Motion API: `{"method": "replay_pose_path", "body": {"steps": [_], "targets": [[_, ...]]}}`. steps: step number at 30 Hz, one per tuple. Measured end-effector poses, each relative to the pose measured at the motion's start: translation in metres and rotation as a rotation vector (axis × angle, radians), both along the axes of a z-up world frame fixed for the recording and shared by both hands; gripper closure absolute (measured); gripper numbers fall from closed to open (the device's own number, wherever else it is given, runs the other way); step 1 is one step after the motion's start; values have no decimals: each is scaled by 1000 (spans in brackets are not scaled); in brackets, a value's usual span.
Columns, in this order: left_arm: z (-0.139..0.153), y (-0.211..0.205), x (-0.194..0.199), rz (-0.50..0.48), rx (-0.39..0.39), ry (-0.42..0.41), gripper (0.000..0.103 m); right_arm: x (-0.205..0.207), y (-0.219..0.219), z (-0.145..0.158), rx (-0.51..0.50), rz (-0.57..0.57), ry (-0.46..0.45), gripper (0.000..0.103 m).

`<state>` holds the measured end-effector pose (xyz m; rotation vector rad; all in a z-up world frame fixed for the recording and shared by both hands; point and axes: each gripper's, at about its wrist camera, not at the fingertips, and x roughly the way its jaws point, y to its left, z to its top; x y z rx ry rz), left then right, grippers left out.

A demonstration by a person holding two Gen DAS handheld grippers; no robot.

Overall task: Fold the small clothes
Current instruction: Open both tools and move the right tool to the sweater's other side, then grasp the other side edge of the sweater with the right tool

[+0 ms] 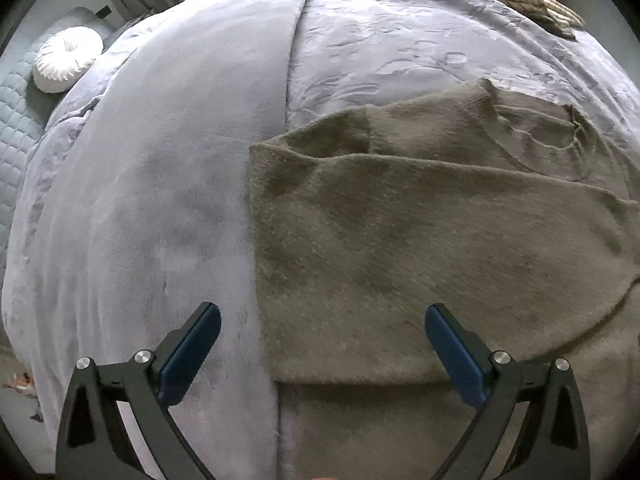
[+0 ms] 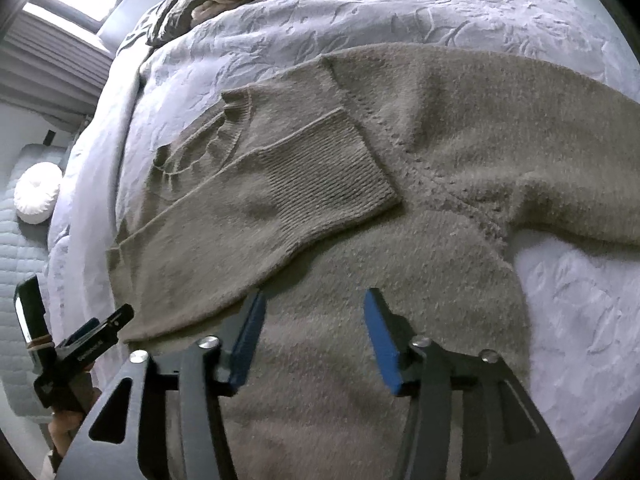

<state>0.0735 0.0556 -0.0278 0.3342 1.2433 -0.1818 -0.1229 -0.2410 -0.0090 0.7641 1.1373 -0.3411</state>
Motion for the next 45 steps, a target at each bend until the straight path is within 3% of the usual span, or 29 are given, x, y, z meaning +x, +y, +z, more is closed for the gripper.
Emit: {"method": "replay_pose_path", "body": {"steps": [5,35,41,45], "targets": [[7,-17,-12,-34,12,6,1,-6,-1,1,34,2,-14,38],[19,-102,-68,-178,33,45,1,-47,-50,-8,90,-86,-39,36],[20,-115,-79,-200,-11,80,1,-64,-74,-1,76,-151,-70,36],[19,-129,-87,-228,-33,96,1,-98,-113,5,88,-288,-114,36]]}}
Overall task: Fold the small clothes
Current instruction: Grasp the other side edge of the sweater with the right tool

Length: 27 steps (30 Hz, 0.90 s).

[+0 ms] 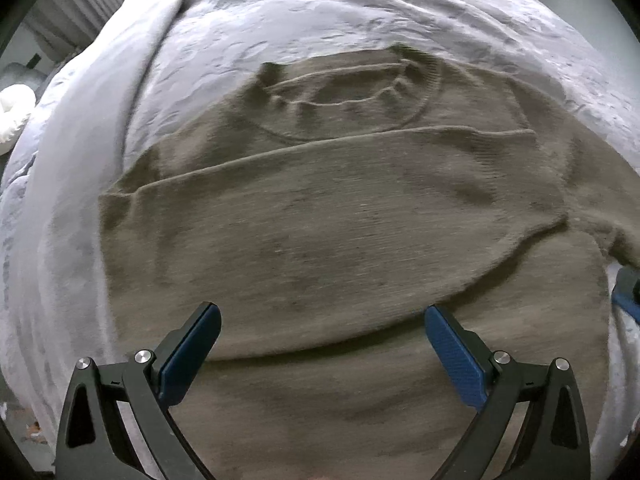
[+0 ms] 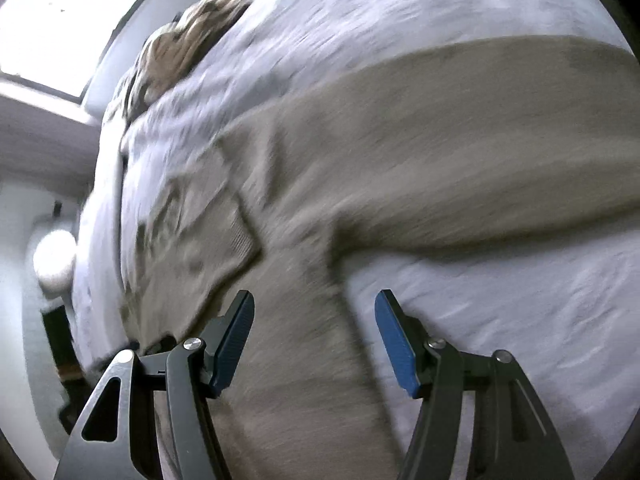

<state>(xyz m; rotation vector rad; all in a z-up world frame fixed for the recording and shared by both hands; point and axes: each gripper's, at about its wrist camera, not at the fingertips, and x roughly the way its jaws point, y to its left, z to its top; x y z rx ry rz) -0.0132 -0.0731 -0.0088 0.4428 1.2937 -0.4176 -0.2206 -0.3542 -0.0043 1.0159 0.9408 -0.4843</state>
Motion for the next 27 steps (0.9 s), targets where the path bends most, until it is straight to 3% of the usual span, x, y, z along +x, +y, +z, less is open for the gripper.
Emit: {"method": "replay_pose_path", "body": {"steps": [9,14,19,20,21,22,23,27], "targets": [[3,-38,-22,-77,-79,46,1,-125,-93,5,56,-470,-104,36],[5,-52,-32,-78,-107,46,1,-160,-128,3,100,-621,-193,36],[-1,-63,-41,-63,-107,78,1,-156,-148,-1,151,-663,-268,36],[-1,-65,-43,-59,-108,79,1,-152,-148,-2,158,-657,-271,41],[-1,-66,-45,-54,-109,79,1,-145,-149,-4,174,-639,-272,53],[-1,-67,-46,-51,-109,79,1,-138,-150,-5,190,-620,-261,87],[-1,-67,-47,-49,-110,82,1,-131,-148,-6,196,-603,-259,96],[0,-64,-45,-42,-121,101,1,-94,-141,9,139,-503,-295,97]]}}
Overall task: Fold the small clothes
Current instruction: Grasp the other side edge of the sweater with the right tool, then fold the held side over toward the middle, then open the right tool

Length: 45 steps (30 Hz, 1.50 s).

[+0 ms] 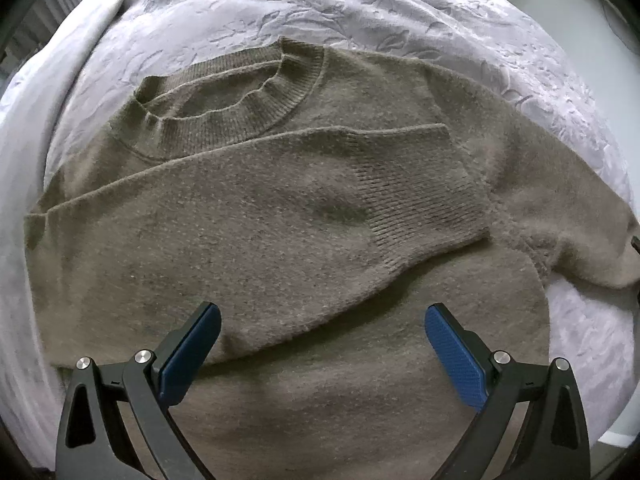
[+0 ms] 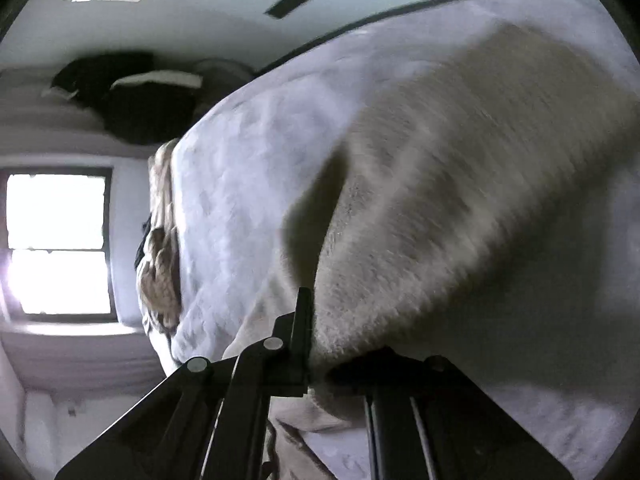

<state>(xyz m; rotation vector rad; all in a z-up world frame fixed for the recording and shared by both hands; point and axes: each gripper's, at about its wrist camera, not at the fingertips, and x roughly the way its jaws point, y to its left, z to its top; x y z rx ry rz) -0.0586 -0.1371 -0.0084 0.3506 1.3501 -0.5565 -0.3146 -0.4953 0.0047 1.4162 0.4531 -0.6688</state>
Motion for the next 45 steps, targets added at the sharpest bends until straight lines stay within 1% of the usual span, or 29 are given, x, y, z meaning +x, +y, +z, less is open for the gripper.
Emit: {"method": "replay_pose_path", "body": {"steps": [2,5,7,9,11,12,14,16,17,18,19,20,21,22,23,24,25,26,30,31,32,33,34,36,37,39,41,43,45], "targets": [[-3,11,12,8,-5,-11,1,28,6,13,-42,82,-21,96],[2,26,21,41,-20,-33,1,86,22,36,-127,242,-50,96],[5,40,31,69,-23,-50,1,129,42,52,-195,365,-64,96],[8,53,38,91,-22,-64,1,177,75,65,-267,515,-65,96],[9,68,47,121,-26,-71,1,219,109,70,-330,648,-41,96],[11,76,51,137,-27,-75,1,244,133,68,-363,730,-20,96],[10,98,63,172,-3,-94,1,279,178,57,-396,861,14,96],[7,115,68,209,32,-110,1,299,216,39,-402,971,56,96],[6,123,71,225,38,-107,1,304,234,25,-394,1018,91,95],[4,131,74,242,39,-100,1,309,249,9,-381,1056,150,94],[-1,138,77,261,37,-88,1,317,260,-8,-375,1080,230,94],[-3,147,79,276,36,-82,1,322,264,-24,-350,1093,280,93],[-5,154,82,288,35,-80,1,321,267,-32,-319,1089,294,93],[-6,163,84,304,33,-77,1,318,264,-37,-281,1071,285,83],[-8,169,85,315,30,-73,1,313,260,-39,-240,1045,254,71],[-9,174,86,324,27,-69,1,303,255,-38,-196,1010,213,63],[-9,181,87,334,19,-65,1,295,252,-37,-172,982,190,48],[-11,186,89,339,12,-63,1,287,248,-34,-155,946,174,44],[-13,207,92,337,-17,-58,1,268,215,-32,-97,750,178,44],[-12,212,89,336,-33,-50,1,269,208,-33,-76,712,173,45],[-13,218,91,337,-50,-40,1,270,202,-33,-54,666,164,57],[-15,224,98,338,-72,-28,1,273,198,-33,-52,635,167,70],[-14,228,100,344,-103,-13,1,278,198,-32,-64,634,167,95],[-10,237,104,351,-186,17,1,294,214,-21,-149,696,161,95],[-7,241,103,352,-220,26,1,306,230,-13,-222,767,164,95],[1,246,105,361,-292,55,1,324,261,-3,-331,907,163,95],[3,256,112,376,-374,93,1,338,304,-1,-410,1075,168,95],[9,254,112,396,-446,138,1,344,336,-8,-453,1187,202,93],[10,255,113,406,-479,159,1,345,361,-20,-454,1271,252,91]]}}
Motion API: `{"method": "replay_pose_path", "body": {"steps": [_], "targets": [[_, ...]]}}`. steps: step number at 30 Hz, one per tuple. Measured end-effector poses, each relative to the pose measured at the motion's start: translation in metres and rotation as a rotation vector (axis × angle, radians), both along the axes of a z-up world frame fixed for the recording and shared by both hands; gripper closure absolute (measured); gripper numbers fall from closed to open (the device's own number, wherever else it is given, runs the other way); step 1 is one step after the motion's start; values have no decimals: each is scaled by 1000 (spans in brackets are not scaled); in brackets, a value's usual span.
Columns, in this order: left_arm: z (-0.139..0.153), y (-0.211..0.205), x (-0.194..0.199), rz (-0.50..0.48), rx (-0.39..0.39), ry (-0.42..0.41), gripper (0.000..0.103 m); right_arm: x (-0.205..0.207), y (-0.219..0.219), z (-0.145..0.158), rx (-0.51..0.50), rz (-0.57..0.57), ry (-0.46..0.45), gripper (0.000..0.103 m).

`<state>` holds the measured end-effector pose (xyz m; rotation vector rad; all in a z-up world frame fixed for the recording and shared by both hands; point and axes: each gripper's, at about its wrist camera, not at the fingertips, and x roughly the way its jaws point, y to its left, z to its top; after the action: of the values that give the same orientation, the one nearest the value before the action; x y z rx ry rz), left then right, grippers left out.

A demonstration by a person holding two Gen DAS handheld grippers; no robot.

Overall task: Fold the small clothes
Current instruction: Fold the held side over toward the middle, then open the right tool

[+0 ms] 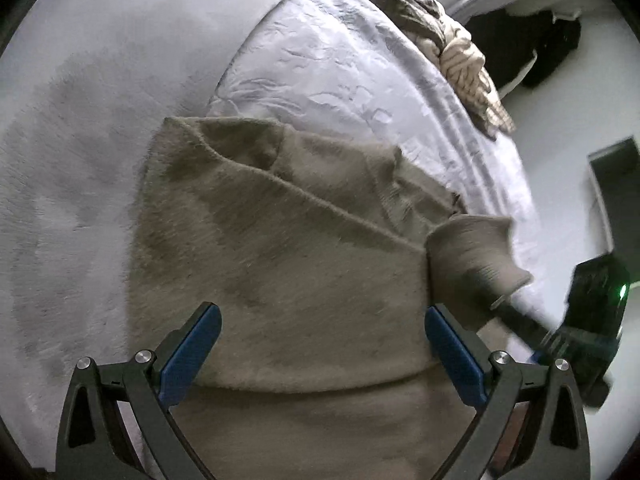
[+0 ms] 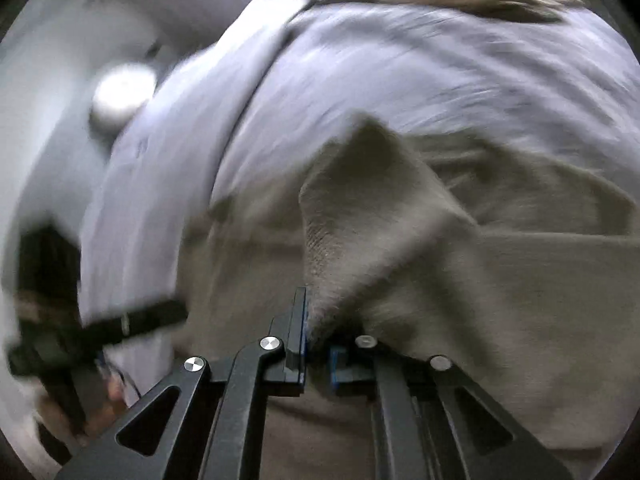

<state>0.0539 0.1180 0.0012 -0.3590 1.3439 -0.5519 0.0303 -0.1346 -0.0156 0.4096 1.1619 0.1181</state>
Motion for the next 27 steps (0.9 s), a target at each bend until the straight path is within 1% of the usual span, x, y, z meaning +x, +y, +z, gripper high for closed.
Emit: {"method": "replay_pose_path", "body": {"steps": [1,2,3,4,5,7,9,11,13,15,17,18,19,20,21,22,23,24,25,27], "targets": [[-2,-1,1,-1,-8,7,1,-2,6,-6,-14,20,27,88],[-5,-7,8,-4,-11,17,1,-3,13,-12,-21,44,65,81],[-10,-11,9,-10,-16,28,1,-5,15,-15,-17,48,78,74],[-15,-16,10,-23,-22,41,1,-9,14,-16,-3,46,80,63],[-17,-20,10,-32,-23,47,1,-14,11,-14,14,35,75,59],[-22,-27,6,-57,-18,53,1,-30,-4,-10,47,-6,84,58],[-25,-33,3,-72,-9,60,1,-48,-23,-12,100,-78,104,58],[-27,-41,0,-88,-4,63,1,-76,-55,-15,163,-194,135,58],[-25,-50,-2,-109,-1,59,1,-110,-88,-18,214,-345,165,58],[-23,-56,-4,-131,7,52,1,-142,-118,-19,272,-491,162,58],[-23,-65,-3,-145,19,42,1,-164,-142,-21,317,-607,143,58],[-24,-68,-2,-147,25,39,8,-173,-156,-24,346,-665,131,58],[-24,-70,-1,-148,41,35,21,-177,-166,-26,373,-699,119,58],[-25,-71,1,-151,54,35,31,-181,-174,-26,394,-714,103,60],[-27,-72,3,-151,70,35,66,-182,-181,-23,390,-720,86,65],[-29,-73,6,-159,80,44,96,-178,-185,-20,347,-712,85,95],[-31,-71,9,-161,65,62,96,-172,-187,-17,308,-693,85,97],[-29,-67,12,-146,44,62,96,-168,-186,-9,264,-651,64,97],[-27,-65,12,-143,39,55,96,-170,-191,-2,231,-618,53,97],[-15,-60,6,-154,22,22,96,-169,-187,9,158,-549,51,97]]}}
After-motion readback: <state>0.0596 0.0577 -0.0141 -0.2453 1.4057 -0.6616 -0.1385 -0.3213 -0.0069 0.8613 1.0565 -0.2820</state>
